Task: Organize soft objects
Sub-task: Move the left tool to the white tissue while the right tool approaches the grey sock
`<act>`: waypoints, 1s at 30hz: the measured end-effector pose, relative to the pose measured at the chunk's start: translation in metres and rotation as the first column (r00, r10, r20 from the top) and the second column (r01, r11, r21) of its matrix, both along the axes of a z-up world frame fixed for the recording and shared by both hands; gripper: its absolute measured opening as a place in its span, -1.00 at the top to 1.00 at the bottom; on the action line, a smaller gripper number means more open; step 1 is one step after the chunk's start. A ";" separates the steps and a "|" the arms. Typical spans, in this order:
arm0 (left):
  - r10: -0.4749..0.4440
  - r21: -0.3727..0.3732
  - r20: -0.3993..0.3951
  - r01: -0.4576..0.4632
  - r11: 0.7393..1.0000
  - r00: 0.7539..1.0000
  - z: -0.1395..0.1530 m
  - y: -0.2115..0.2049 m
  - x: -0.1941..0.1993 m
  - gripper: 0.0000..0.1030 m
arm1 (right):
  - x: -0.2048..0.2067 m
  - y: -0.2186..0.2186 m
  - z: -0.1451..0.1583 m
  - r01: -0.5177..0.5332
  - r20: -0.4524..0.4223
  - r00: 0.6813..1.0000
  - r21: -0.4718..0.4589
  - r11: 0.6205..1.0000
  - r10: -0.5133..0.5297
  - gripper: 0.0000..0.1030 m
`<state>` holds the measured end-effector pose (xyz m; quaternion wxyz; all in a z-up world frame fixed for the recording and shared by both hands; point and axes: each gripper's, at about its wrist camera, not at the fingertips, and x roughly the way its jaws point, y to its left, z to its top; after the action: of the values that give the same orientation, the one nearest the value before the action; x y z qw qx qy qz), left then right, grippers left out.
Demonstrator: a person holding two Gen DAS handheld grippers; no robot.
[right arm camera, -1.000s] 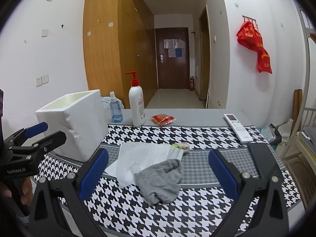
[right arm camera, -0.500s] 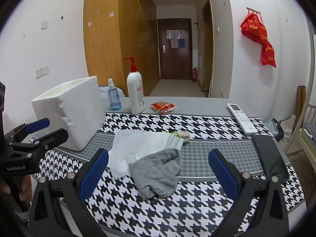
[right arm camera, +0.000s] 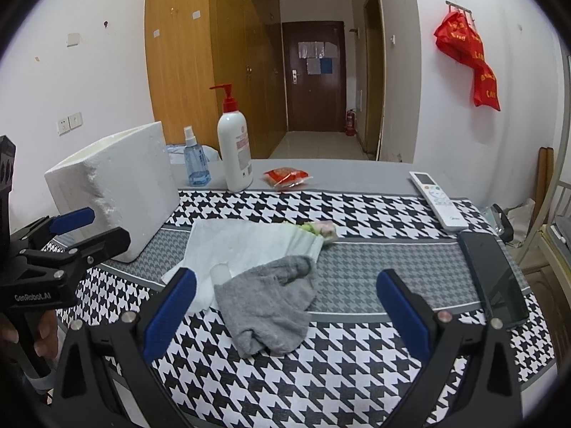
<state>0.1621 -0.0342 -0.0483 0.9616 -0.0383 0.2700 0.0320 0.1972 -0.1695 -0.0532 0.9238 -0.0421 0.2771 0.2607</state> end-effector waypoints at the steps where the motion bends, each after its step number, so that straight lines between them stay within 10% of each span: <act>1: 0.001 0.001 -0.003 -0.001 1.000 1.000 -0.001 0.000 0.001 -0.98 | 0.001 0.001 -0.001 -0.004 -0.003 1.000 -0.002 1.000 0.004 -0.99; 30: -0.026 0.016 -0.115 0.028 0.999 0.993 -0.024 -0.009 0.046 -0.98 | 0.025 0.007 -0.032 -0.087 -0.105 0.991 -0.029 0.996 0.083 -0.84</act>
<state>0.2081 -0.0434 -0.0724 0.9451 -0.0244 0.3251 0.0233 0.2219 -0.1621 -0.0848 0.8954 -0.0557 0.3270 0.2970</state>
